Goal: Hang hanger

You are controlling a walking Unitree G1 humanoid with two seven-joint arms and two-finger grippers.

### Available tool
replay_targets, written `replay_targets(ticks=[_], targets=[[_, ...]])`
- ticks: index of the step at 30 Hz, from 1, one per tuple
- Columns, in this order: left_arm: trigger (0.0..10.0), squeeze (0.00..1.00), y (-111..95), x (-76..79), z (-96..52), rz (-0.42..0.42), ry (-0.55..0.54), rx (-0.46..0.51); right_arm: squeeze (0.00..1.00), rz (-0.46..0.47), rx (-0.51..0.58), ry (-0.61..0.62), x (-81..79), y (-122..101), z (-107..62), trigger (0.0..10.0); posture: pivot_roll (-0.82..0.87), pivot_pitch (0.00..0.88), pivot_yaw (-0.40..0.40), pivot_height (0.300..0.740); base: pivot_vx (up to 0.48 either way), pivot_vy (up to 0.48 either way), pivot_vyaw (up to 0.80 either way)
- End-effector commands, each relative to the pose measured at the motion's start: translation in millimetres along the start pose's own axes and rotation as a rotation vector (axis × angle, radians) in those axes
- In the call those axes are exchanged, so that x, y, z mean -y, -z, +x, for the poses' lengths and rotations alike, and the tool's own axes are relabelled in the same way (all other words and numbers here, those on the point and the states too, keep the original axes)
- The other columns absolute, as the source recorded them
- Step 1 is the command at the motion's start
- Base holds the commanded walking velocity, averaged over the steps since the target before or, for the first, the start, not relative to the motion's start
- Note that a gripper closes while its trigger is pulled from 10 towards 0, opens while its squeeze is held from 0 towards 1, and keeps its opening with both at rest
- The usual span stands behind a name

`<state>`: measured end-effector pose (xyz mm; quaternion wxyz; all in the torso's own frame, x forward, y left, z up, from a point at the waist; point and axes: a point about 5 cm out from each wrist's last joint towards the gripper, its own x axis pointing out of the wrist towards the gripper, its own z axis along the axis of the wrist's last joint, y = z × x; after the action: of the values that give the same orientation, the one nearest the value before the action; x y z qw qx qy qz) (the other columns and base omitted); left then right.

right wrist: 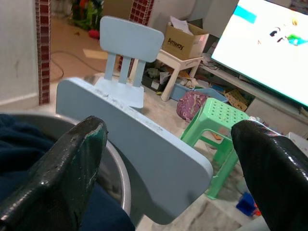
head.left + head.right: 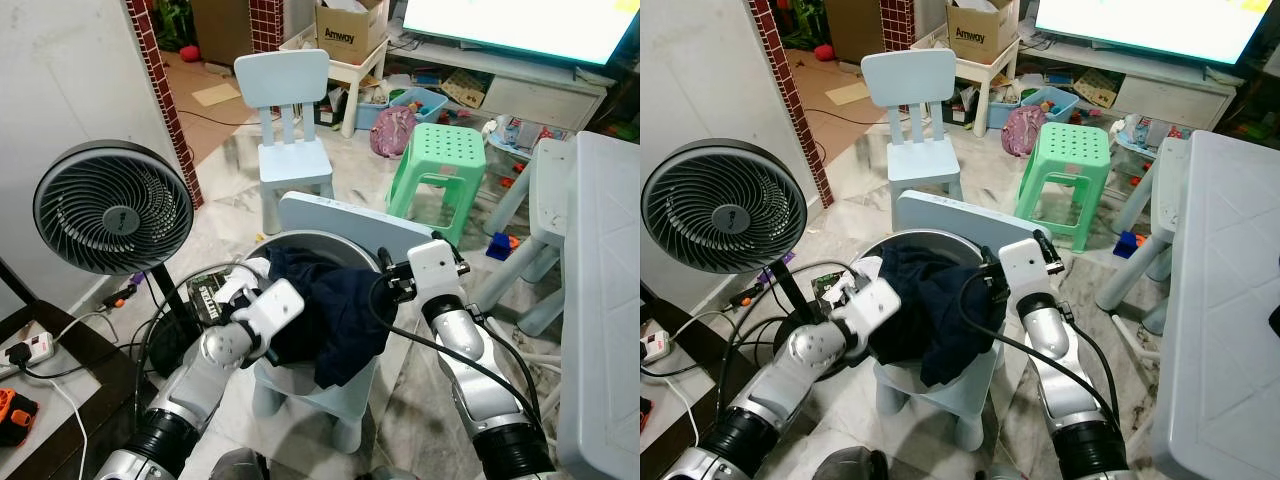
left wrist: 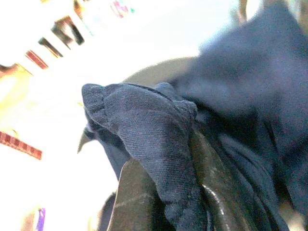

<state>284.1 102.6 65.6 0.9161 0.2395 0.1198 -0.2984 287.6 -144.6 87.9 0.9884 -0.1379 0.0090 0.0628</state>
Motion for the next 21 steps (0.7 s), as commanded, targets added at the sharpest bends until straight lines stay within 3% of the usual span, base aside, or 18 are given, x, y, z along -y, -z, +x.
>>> replay_targets(ticks=[1, 3, 9, 10, 11, 12, 17, 21], targets=[[0.0, 0.00, -20.4, -13.8, -3.3, -0.016, -0.087, 0.091, 0.00, 0.034, 0.043, 0.039, 8.4, -7.0, -1.0, 10.0, -0.01, 0.000, 0.023, 0.740, 0.000, 0.000, 0.00], [0.0, 0.00, -24.0, -16.2, -4.0, -0.022, -0.109, 0.107, 0.00, 0.041, 0.046, 0.048, 10.2, -7.3, -1.0, 10.0, -0.01, 0.000, 0.023, 0.740, 0.000, 0.000, 0.00], [0.0, 0.00, -40.4, -38.2, -19.8, -0.120, -0.339, 0.191, 0.00, 0.044, 0.027, 0.140, 25.0, -4.8, -6.7, 10.0, 0.00, 0.000, 0.022, 0.740, 0.000, 0.000, 0.00], [1.9, 0.00, -42.0, -40.7, -22.0, -0.116, -0.381, 0.212, 0.00, 0.067, 0.017, 0.160, 27.8, -2.9, -8.0, 10.0, 0.00, 0.000, 0.024, 0.740, 0.000, 0.000, 0.00], [10.0, 0.00, -43.1, -43.3, -26.0, -0.108, -0.444, 0.230, 0.00, 0.107, 0.003, 0.186, 31.6, 0.4, -10.6, 10.0, 0.00, 0.000, 0.027, 0.740, 0.000, 0.000, 0.00], [10.0, 0.00, -41.6, -43.8, -28.8, -0.109, -0.487, 0.222, 0.00, 0.126, -0.002, 0.195, 33.6, 2.6, -12.8, 10.0, 0.00, 0.000, 0.027, 0.740, 0.000, 0.000, 0.00], [10.0, 0.00, -26.0, -34.8, -40.6, -0.158, -0.494, 0.205, 0.00, 0.186, -0.005, 0.170, 32.2, 9.2, -25.5, 10.0, 0.00, 0.000, 0.037, 0.740, 0.000, 0.000, 0.00], [10.0, 0.00, -18.8, -29.9, -38.9, -0.171, -0.485, 0.188, 0.00, 0.197, -0.003, 0.178, 33.2, 10.4, -31.3, 10.0, -0.03, 0.000, 0.052, 0.740, 0.000, 0.000, 0.00]])
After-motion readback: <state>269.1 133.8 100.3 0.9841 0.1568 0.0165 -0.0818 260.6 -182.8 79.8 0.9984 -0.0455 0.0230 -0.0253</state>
